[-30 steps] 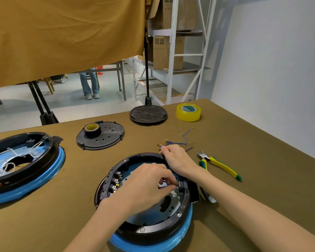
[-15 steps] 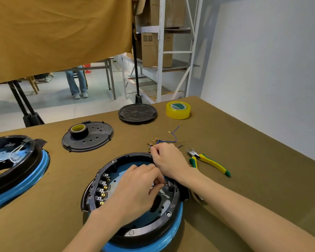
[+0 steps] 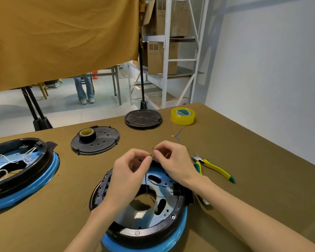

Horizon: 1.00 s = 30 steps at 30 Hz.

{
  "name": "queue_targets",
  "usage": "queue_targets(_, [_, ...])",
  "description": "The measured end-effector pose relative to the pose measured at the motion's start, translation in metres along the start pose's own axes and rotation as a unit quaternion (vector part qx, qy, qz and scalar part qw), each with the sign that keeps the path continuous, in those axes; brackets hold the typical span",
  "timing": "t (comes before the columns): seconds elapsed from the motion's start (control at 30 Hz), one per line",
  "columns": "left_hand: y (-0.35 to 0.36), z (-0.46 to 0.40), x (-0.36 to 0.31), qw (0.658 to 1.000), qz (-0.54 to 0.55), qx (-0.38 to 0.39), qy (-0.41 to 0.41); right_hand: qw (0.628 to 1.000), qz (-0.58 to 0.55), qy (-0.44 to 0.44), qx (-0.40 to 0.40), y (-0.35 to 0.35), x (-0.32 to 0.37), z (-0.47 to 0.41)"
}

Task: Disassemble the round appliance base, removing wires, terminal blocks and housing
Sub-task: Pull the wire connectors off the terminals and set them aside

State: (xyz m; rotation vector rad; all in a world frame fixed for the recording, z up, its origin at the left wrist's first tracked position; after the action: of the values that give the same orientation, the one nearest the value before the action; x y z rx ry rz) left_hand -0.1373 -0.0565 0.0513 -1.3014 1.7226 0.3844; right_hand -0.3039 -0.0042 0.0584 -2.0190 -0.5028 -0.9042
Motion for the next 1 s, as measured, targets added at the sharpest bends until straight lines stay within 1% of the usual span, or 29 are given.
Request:
queue_targets(0.07, [-0.004, -0.004, 0.001, 0.997, 0.053, -0.049, -0.038, 0.988, -0.084, 0.03, 0.124, -0.001, 0.012, 0.007])
queue_targets(0.1, [-0.007, -0.006, 0.003, 0.994, 0.069, -0.065, -0.054, 0.979, -0.1, 0.042, 0.172, -0.001, 0.018, 0.01])
queue_targets(0.13, [-0.01, -0.006, 0.004, 0.991, 0.082, -0.077, -0.066, 0.976, -0.093, 0.041, 0.194, -0.001, 0.022, 0.013])
queue_targets(0.2, [-0.014, -0.005, 0.007, 0.987, 0.105, -0.092, -0.084, 0.977, -0.084, 0.026, 0.192, -0.001, 0.027, 0.015])
queue_targets(0.3, [-0.016, -0.006, 0.009, 0.984, 0.114, -0.106, -0.09, 0.965, -0.151, 0.04, 0.212, 0.002, 0.028, 0.014])
queue_targets(0.37, [-0.015, -0.007, 0.009, 0.985, 0.115, -0.103, -0.078, 0.959, -0.166, 0.04, 0.224, 0.004, 0.024, 0.01])
queue_targets(0.4, [-0.013, -0.007, 0.009, 0.987, 0.107, -0.098, -0.07, 0.963, -0.161, 0.038, 0.213, 0.005, 0.02, 0.005])
queue_targets(0.47, [-0.008, -0.005, 0.011, 0.993, 0.061, -0.078, -0.059, 0.983, -0.111, 0.033, 0.146, 0.002, 0.007, -0.01])
queue_targets(0.5, [-0.005, -0.004, 0.012, 0.996, 0.03, -0.055, -0.06, 0.992, -0.067, 0.036, 0.1, -0.001, -0.002, -0.021])
queue_targets(0.57, [0.002, 0.0, 0.014, 0.997, -0.032, 0.031, -0.063, 0.997, 0.039, 0.058, 0.035, -0.007, -0.023, -0.042])
queue_targets(0.63, [0.009, 0.005, 0.015, 0.985, -0.102, 0.131, -0.044, 0.984, 0.149, 0.093, 0.03, -0.011, -0.043, -0.059])
queue_targets(0.7, [0.014, 0.009, 0.012, 0.971, -0.142, 0.191, -0.022, 0.967, 0.216, 0.129, 0.042, -0.01, -0.059, -0.07])
queue_targets(0.77, [0.016, 0.011, 0.01, 0.963, -0.153, 0.221, -0.019, 0.957, 0.244, 0.151, 0.048, -0.008, -0.066, -0.074])
queue_targets(0.87, [0.017, 0.012, 0.008, 0.949, -0.194, 0.251, 0.0, 0.953, 0.267, 0.137, 0.027, -0.005, -0.061, -0.071])
queue_targets(0.9, [0.017, 0.012, 0.008, 0.946, -0.202, 0.255, 0.009, 0.959, 0.252, 0.128, 0.016, -0.004, -0.056, -0.067])
queue_targets(1.0, [0.019, 0.012, 0.008, 0.937, -0.215, 0.273, 0.044, 0.979, 0.144, 0.142, 0.014, -0.003, -0.039, -0.047])
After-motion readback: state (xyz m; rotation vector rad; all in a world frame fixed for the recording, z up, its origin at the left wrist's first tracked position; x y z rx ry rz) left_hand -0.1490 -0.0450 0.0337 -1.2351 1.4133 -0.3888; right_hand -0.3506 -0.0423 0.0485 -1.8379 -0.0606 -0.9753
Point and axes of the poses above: each hand's wrist, its own z-axis away from the middle knuckle, its own y-axis out of the palm, x = y × z, the point moved 2 cm from there along -z, towards the middle knuckle, and after that the axes turned 6 degrees about y, right-handed, at the moved point
